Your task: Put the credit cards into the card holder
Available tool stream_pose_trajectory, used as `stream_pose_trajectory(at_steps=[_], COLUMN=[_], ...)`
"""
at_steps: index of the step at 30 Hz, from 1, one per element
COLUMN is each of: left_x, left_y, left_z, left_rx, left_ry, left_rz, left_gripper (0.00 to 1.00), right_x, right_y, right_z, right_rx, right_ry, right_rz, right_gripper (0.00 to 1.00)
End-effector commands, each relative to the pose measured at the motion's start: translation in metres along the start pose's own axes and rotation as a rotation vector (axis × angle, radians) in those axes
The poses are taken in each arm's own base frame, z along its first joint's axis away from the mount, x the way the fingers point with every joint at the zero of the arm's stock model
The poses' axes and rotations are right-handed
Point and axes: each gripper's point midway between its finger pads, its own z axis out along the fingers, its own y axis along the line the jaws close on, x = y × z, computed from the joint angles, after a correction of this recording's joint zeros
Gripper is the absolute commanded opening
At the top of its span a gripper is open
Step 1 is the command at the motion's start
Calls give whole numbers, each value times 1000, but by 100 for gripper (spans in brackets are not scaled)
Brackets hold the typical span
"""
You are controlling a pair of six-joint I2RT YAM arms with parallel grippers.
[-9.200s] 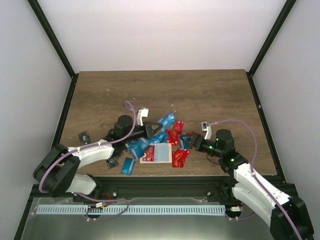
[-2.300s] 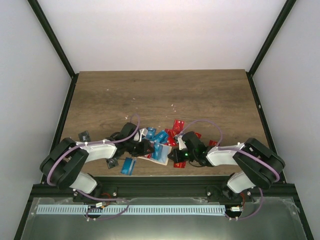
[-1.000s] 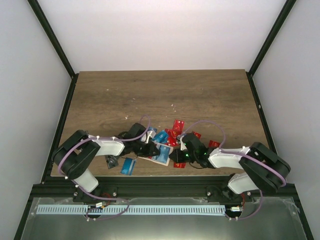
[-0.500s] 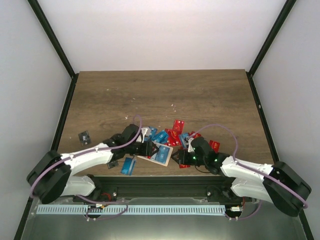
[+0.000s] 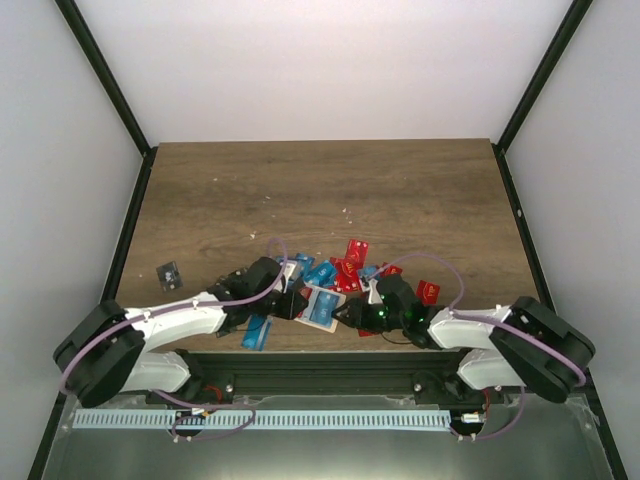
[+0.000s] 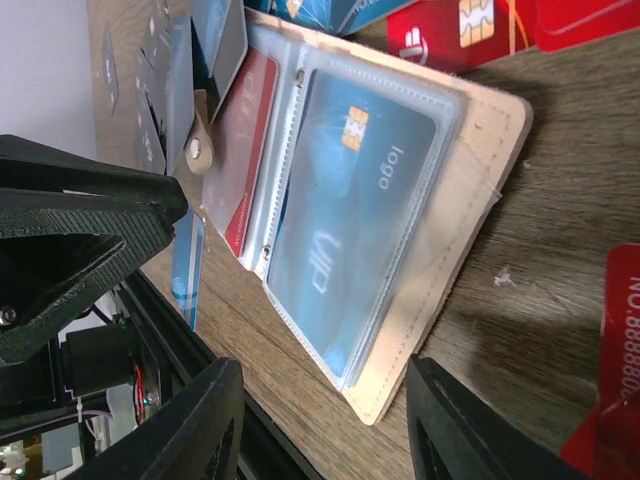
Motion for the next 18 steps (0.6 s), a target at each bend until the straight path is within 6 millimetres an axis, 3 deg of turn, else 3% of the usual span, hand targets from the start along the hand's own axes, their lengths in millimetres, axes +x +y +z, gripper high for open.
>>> stream_pose_trajectory(at_steps=[1,18], left_x=[3,25], left_y=[3,13], left_z=[9,34], left_rx=[-1,-6], left_ry=[3,95], left_rz=[34,33], left_gripper=[19,15], right_x=[-6,-4], right_y=[19,8], right_z=[8,28], right_rx=[-75,-47], right_ry=[7,50], right_rz=[2,17], right_gripper=[46,41])
